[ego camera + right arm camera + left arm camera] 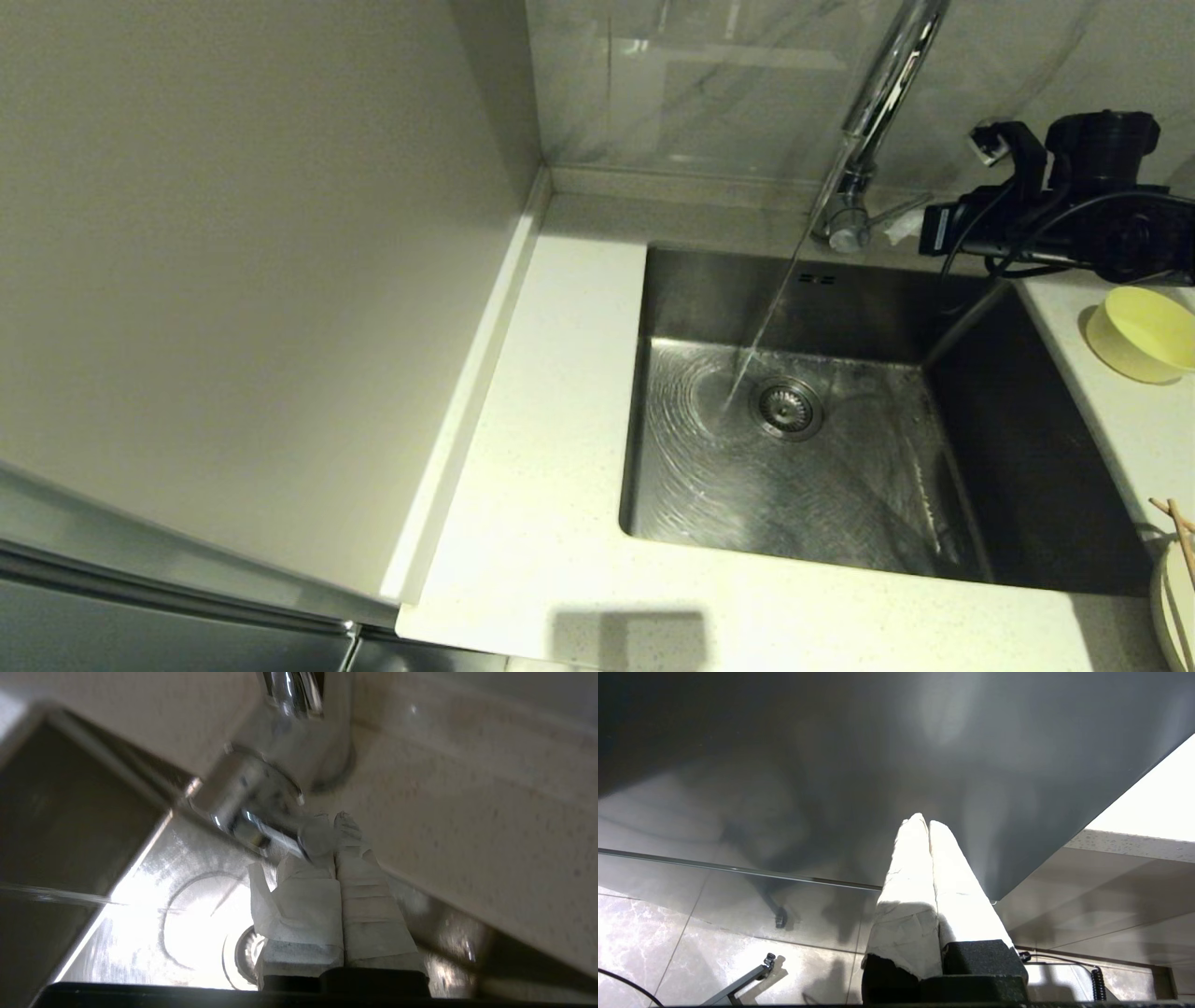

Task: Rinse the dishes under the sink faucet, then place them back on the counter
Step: Turn off the faucet

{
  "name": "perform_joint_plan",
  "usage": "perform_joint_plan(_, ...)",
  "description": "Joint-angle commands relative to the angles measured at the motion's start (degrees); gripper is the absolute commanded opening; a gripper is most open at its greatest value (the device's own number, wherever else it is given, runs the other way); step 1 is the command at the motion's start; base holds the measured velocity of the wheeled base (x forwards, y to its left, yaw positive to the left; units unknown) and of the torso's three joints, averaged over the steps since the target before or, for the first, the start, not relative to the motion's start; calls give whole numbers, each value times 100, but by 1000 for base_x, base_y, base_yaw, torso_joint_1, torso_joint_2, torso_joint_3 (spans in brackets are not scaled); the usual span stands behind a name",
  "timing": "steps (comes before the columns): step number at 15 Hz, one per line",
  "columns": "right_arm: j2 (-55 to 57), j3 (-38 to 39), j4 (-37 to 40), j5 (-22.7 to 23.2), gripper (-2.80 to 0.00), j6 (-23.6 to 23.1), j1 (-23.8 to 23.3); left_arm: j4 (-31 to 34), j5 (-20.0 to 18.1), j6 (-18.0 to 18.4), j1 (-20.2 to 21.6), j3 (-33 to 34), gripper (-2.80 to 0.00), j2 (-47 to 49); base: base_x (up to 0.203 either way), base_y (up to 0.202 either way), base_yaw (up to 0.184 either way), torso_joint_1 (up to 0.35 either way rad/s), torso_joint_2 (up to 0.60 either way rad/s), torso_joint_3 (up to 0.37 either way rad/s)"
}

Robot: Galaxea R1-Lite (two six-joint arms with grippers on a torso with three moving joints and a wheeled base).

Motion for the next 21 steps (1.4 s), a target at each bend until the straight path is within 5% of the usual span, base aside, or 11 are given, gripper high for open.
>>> perform_joint_plan(1,-106,49,120,51,-280,-82,-59,-4,3,-3,2,0,-280,-9,0,0,0,0,0,0)
perform_joint_plan(6,-196,31,312,413,-280,-313,-75,-4,3,-3,2,0,-280,-9,0,0,0,0,0,0)
perform_joint_plan(21,-143,-65,242,413,-280,-124,-39,-4,3,-3,2,0,-280,-9,0,0,0,0,0,0)
